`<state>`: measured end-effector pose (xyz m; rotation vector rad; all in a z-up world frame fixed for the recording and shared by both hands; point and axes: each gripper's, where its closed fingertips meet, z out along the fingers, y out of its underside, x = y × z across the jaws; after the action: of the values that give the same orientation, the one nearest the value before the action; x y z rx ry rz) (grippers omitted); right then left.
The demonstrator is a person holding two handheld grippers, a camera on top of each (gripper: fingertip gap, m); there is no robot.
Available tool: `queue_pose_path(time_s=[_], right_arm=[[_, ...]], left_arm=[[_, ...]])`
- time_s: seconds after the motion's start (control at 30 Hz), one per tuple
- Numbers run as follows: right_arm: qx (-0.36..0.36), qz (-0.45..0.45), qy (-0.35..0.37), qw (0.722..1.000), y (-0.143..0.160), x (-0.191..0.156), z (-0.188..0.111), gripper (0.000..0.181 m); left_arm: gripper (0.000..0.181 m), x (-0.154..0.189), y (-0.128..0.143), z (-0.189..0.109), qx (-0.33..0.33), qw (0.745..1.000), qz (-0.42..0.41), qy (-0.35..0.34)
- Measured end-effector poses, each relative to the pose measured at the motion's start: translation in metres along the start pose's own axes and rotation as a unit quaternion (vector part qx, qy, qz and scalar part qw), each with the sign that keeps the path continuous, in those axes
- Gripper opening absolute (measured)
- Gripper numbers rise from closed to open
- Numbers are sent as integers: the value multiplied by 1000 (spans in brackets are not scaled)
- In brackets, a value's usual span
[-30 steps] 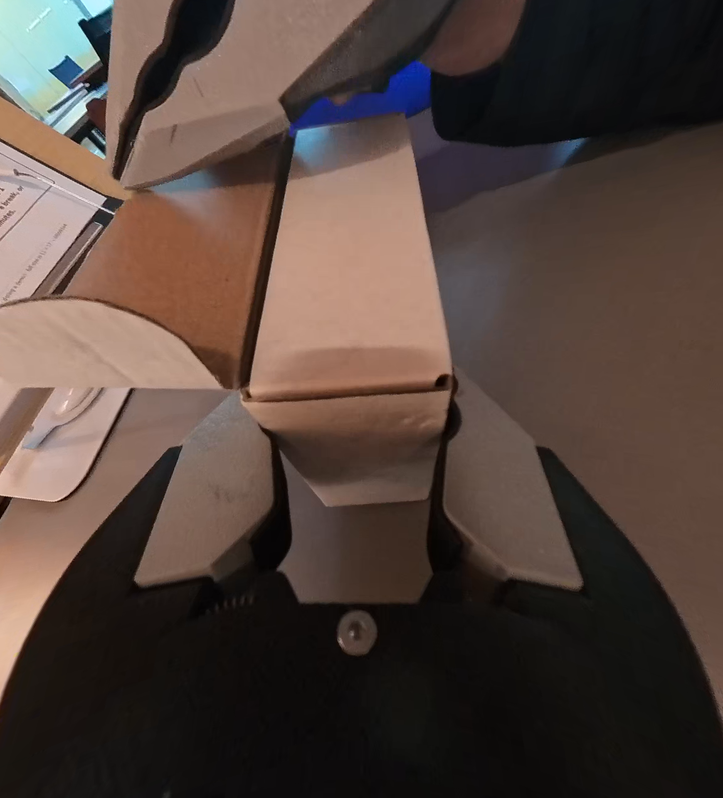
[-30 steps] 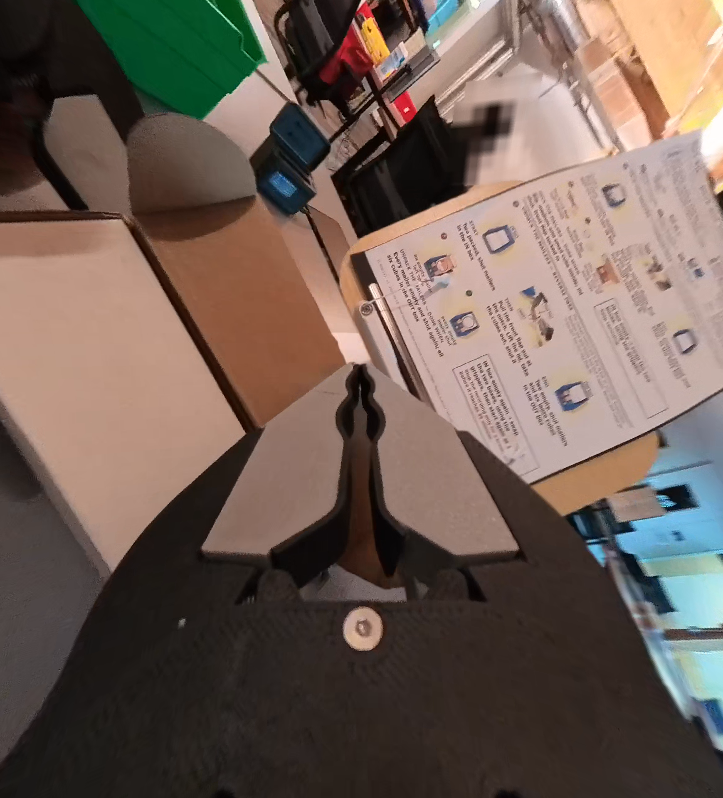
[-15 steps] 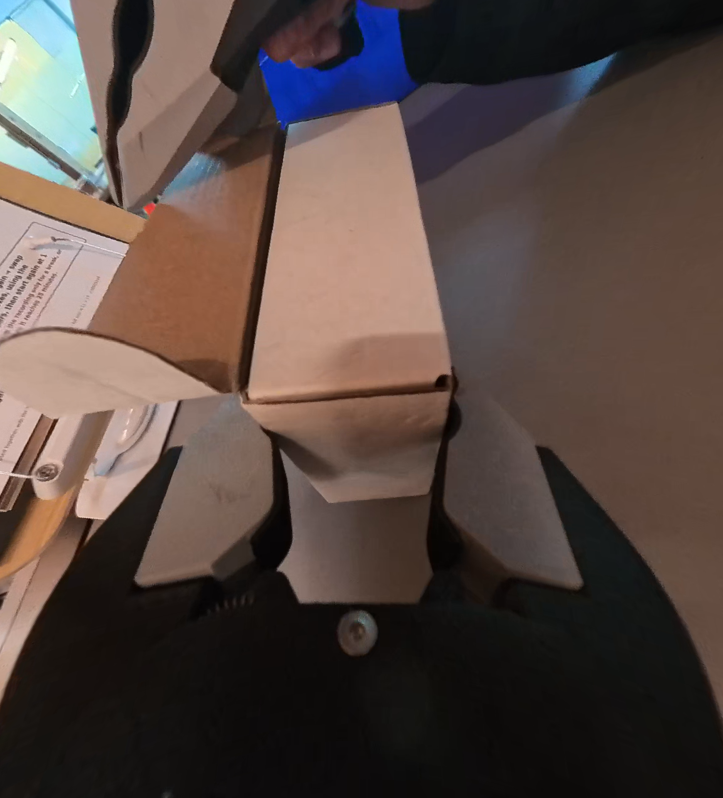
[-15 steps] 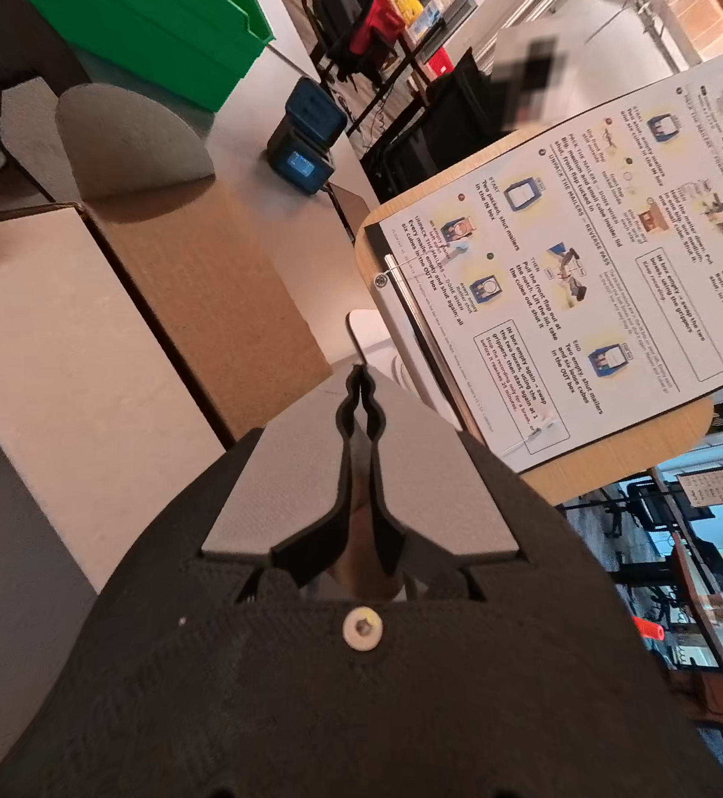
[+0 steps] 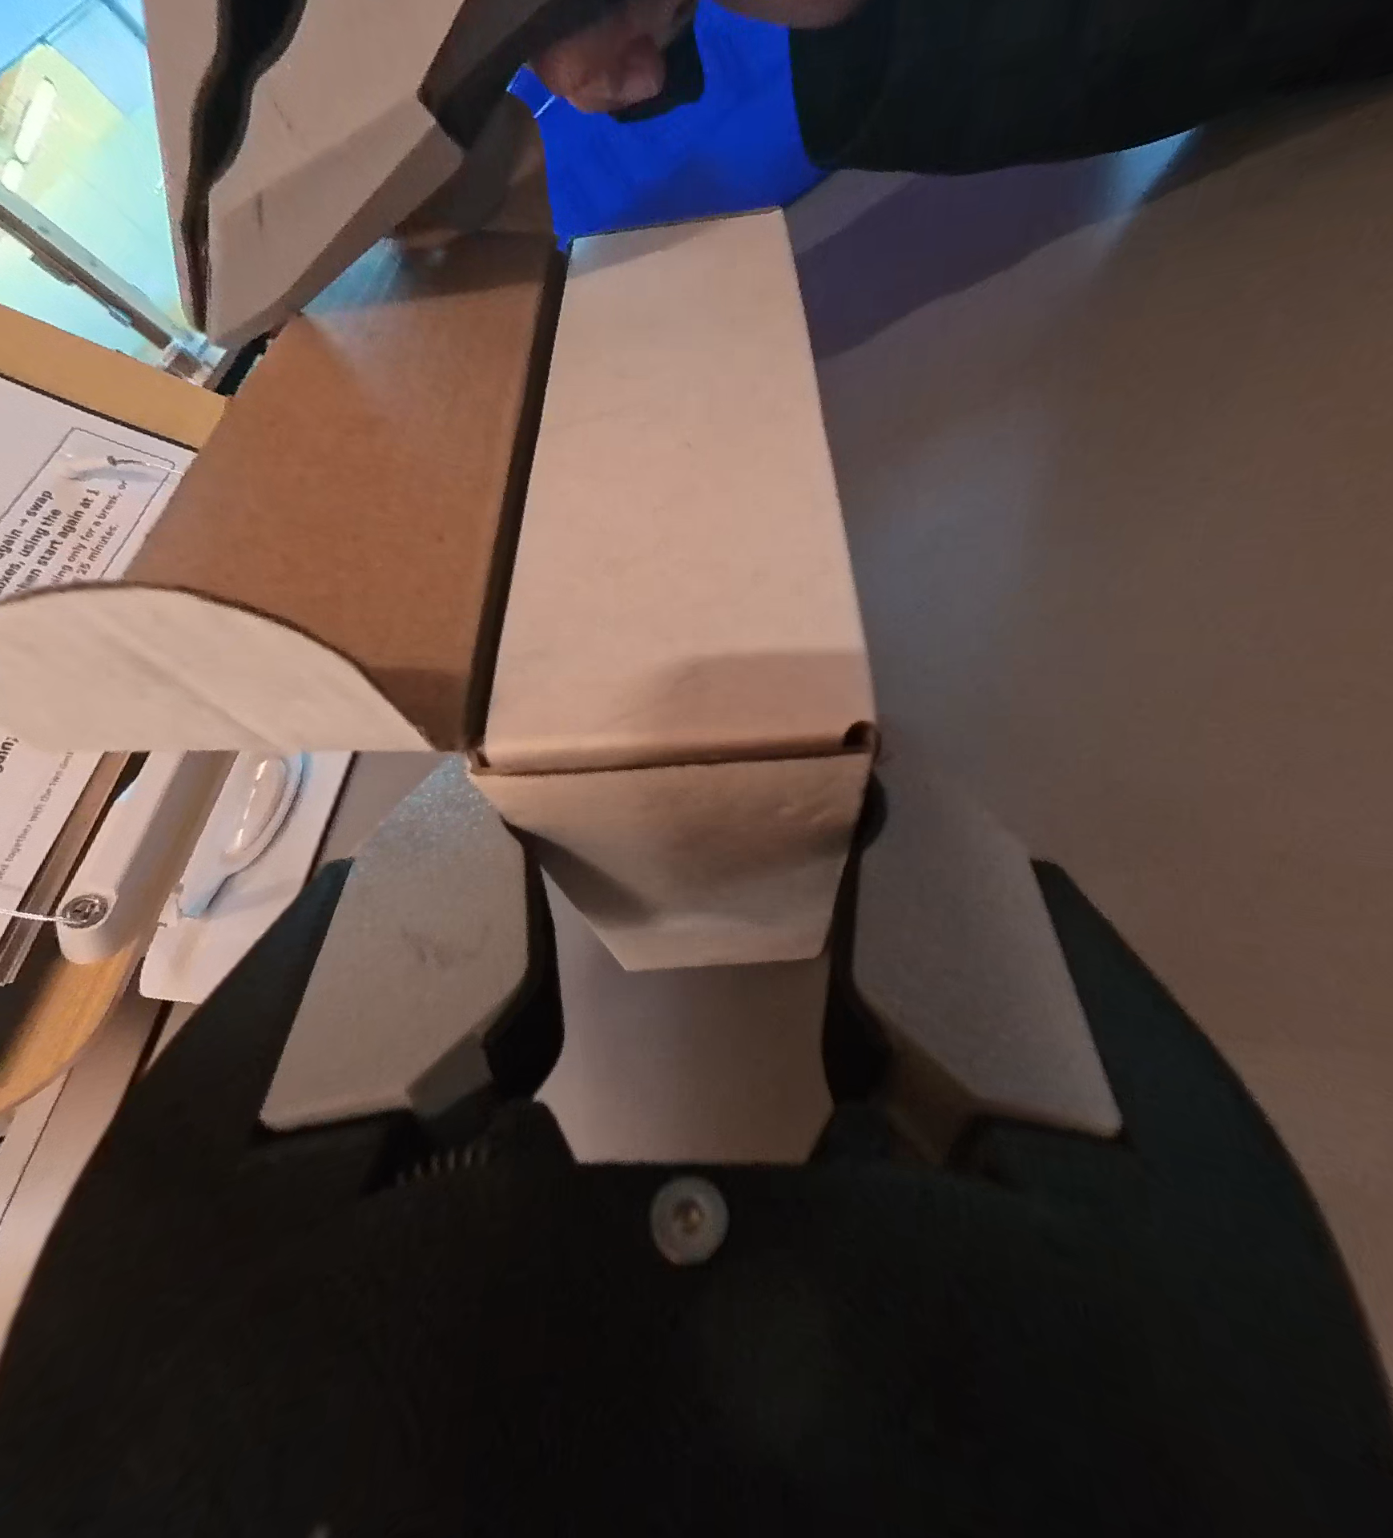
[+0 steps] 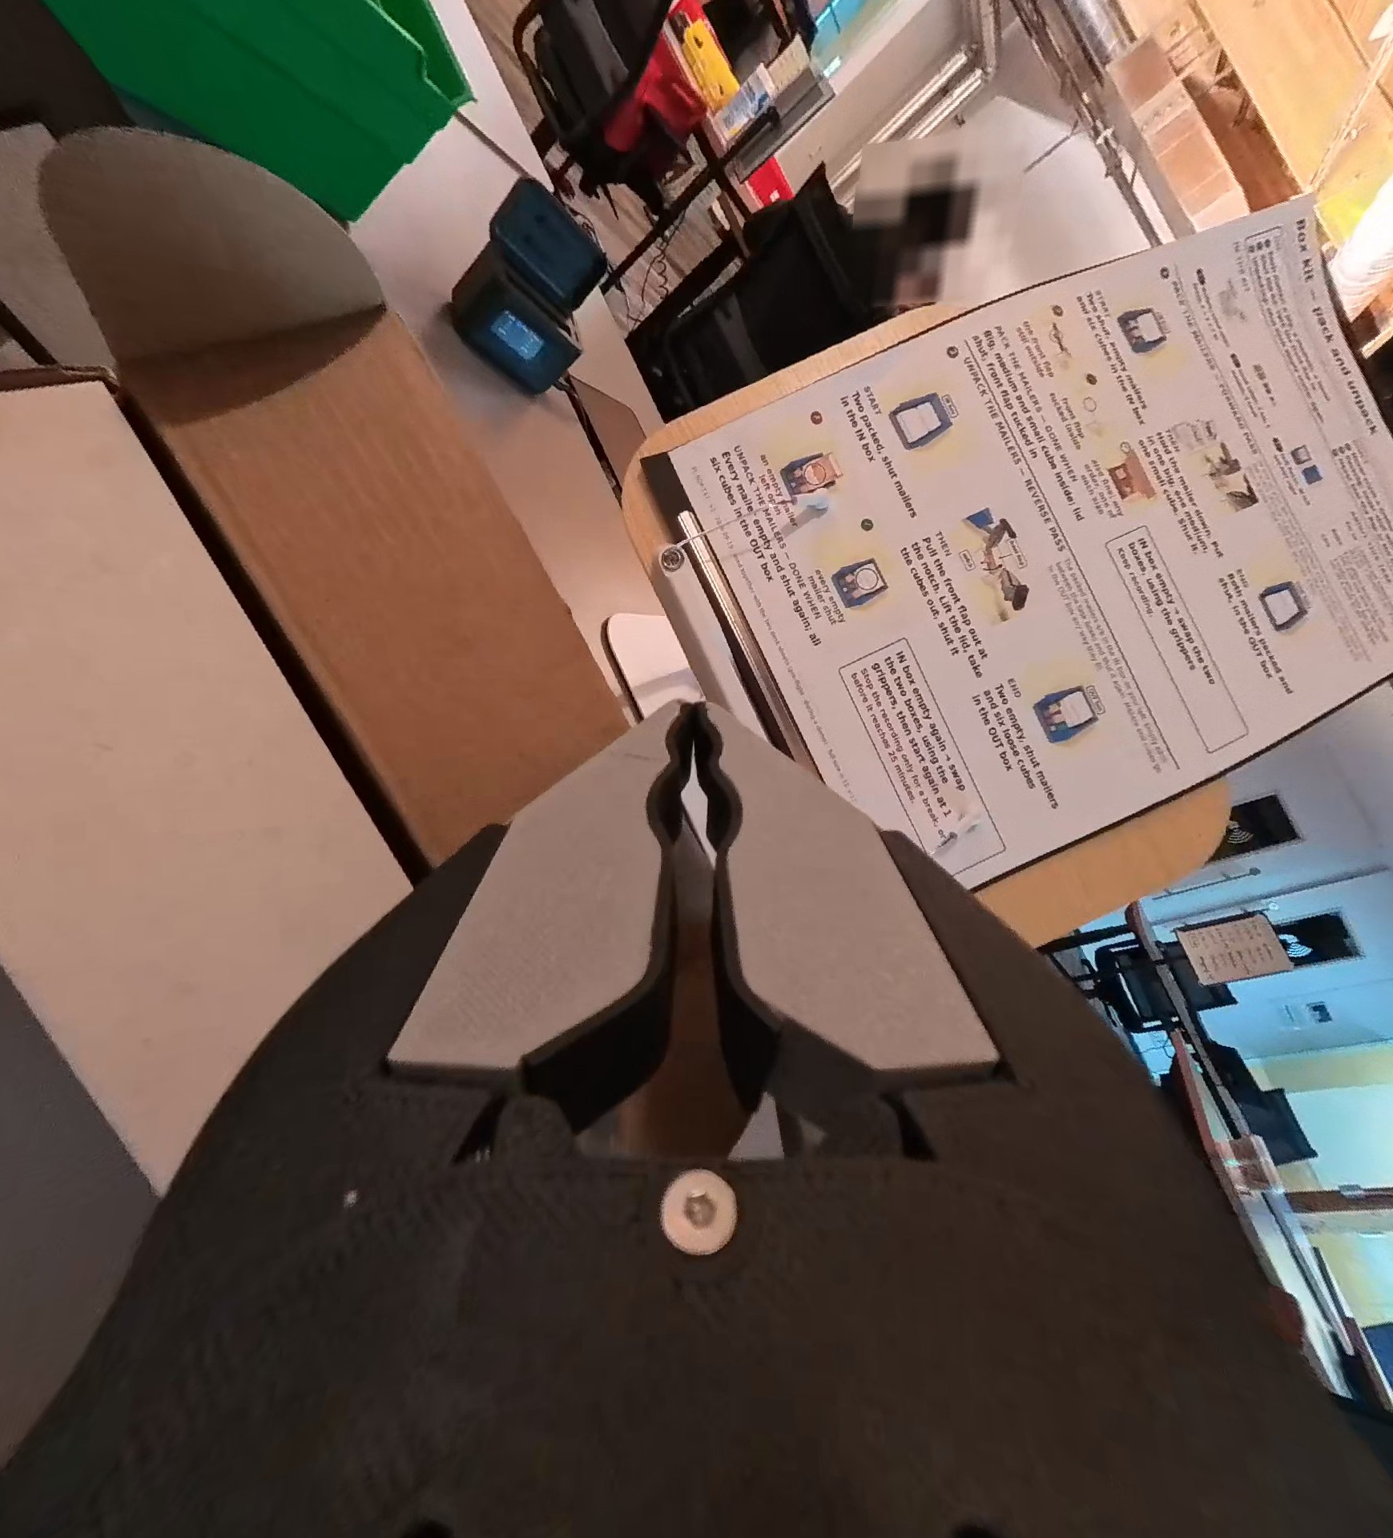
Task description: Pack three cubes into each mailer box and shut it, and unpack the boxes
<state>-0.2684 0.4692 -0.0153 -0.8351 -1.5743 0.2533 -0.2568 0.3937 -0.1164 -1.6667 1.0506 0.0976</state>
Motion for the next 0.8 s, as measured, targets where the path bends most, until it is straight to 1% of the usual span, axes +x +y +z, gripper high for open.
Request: queue_pose_path(time_s=[0.17,0.27,0.33,0.47,0.5,0.57,0.6,0.63,0.67,0.73,0.77,0.8], right_arm=[[-9,-13,-9,1000,1,-5,1,0],[6,1,-1,1000,-3,-2,-2,0],[28,24,-15,999,-9,-2,-6,0],[104,73,-74,989,-31,-9,-26,0],[123,89,-107,983,-36,-14,-33,0],[178,119,-202,956,-49,-29,-54,0],[204,141,-215,945,-55,-26,-62,14],[225,159,-216,937,-59,-21,-68,25],[242,168,-223,929,-61,-19,-74,25],[271,168,-230,920,-63,-22,-82,34],[279,156,-225,920,-62,-26,-82,37],[273,131,-219,927,-59,-33,-79,34]], left_arm=[[76,0,-1,0,2,1000,10,-3],[76,-1,0,0,5,1000,0,-2],[77,-2,-1,0,16,1000,-6,0],[76,-6,3,-3,22,1000,-15,-1],[77,-8,5,-4,20,1000,-15,-5],[77,-14,9,-5,10,1000,-17,-16],[76,-16,11,-5,6,999,-27,-20],[77,-18,12,-4,5,999,-39,-21],[77,-18,12,-4,7,999,-46,-19],[77,-19,12,-4,12,998,-51,-17],[77,-19,12,-4,14,998,-54,-17],[76,-19,12,-4,16,998,-58,-16]])
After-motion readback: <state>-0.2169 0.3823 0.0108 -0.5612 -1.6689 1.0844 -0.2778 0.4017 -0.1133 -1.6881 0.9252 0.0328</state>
